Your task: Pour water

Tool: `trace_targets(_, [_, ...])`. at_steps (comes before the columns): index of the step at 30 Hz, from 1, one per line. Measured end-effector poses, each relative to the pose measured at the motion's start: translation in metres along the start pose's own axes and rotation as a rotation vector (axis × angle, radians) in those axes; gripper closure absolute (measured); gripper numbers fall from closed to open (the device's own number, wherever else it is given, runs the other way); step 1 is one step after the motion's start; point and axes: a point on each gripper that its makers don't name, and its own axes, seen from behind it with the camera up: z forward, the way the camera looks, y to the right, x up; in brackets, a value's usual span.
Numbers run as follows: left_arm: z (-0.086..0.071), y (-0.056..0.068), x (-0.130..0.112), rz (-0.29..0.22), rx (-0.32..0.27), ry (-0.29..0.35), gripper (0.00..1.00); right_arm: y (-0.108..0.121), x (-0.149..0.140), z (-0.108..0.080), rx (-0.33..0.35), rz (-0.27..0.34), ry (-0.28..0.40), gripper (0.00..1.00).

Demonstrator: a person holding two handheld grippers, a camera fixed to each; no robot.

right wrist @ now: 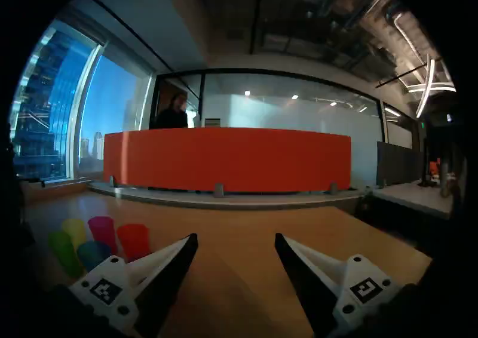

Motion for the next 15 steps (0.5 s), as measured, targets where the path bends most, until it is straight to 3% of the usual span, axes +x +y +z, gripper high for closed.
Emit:
trace_targets(6, [0.003,0.006,0.025,-0.005,-0.034,-0.009,0.14,-0.009,0.037,-0.004,0.019,-0.008,0.009,0.00])
trace_targets(15, [0.014,0.016,0.068,0.017,-0.083,-0.021,0.14,-0.005,0.096,0.005,0.024,-0.012,0.019,0.00])
